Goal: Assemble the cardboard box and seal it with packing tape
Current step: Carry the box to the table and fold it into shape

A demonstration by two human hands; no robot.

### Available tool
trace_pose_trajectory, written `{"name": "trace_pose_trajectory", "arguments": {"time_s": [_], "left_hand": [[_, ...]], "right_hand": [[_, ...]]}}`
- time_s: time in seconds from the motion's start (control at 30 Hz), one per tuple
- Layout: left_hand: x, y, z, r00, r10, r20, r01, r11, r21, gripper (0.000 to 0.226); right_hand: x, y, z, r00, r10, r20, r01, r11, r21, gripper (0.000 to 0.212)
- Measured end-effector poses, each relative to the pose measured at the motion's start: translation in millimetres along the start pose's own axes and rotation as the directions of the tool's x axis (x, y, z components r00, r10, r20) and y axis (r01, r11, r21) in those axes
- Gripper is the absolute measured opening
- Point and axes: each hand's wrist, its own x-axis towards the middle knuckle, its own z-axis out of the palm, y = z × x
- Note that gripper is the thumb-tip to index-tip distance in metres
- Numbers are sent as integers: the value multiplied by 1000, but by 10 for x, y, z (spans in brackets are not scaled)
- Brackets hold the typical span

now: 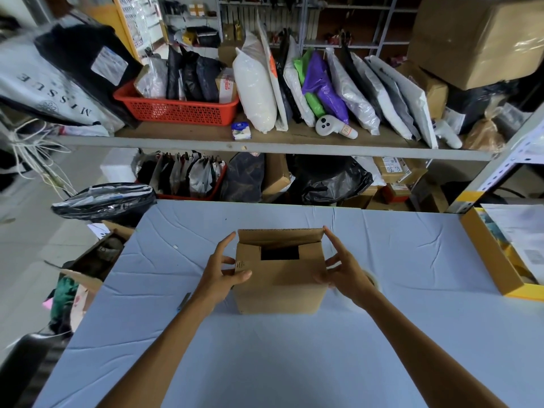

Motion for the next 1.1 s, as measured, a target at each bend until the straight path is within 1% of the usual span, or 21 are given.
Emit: {"name": "trace_pose_trajectory", "arguments": {"time_s": [0.07,0.13,0.27,0.33,0.4,0.53,0.63,0.73,0.9,1.0,1.1], "left_hand": [[25,12,-4,1000,9,24,-10,999,42,84],[42,19,-9,999,15,38,-17,998,63,79],[23,0,-30,999,30,45,-34,995,99,51],[9,-26,-22,999,39,30,-42,993,107,37],[-6,-41,0,998,65,5,-65,992,108,30],[-12,-22,9,996,82,-19,-79,989,122,25],[40,32,9,993,106,-51,-99,988,122,22],[139,135,31,986,131,-106,-114,982,151,20],[266,75,98,976,130,-174,-92,973,214,14],[276,42,103,975,141,-171,-105,974,201,15],[314,21,74,975,168,-146,-129,961,244,17]], "right_hand": [[25,0,-16,1000,22,-4,-23,999,-34,92],[18,19,-14,999,37,-19,-37,999,-32,81],[-24,43,-9,998,51,-26,-49,998,50,54],[-39,57,0,997,64,-34,-61,995,84,47],[-42,95,11,995,79,-56,-72,992,105,41],[-63,137,45,995,44,-92,-36,996,85,32],[-28,115,83,982,-11,-187,17,999,33,17],[109,71,114,964,-23,-266,29,999,18,16],[236,93,152,961,26,-276,-18,999,31,16],[259,142,118,964,11,-265,-12,1000,-4,19],[311,174,104,966,-22,-257,1,997,-81,21]]}}
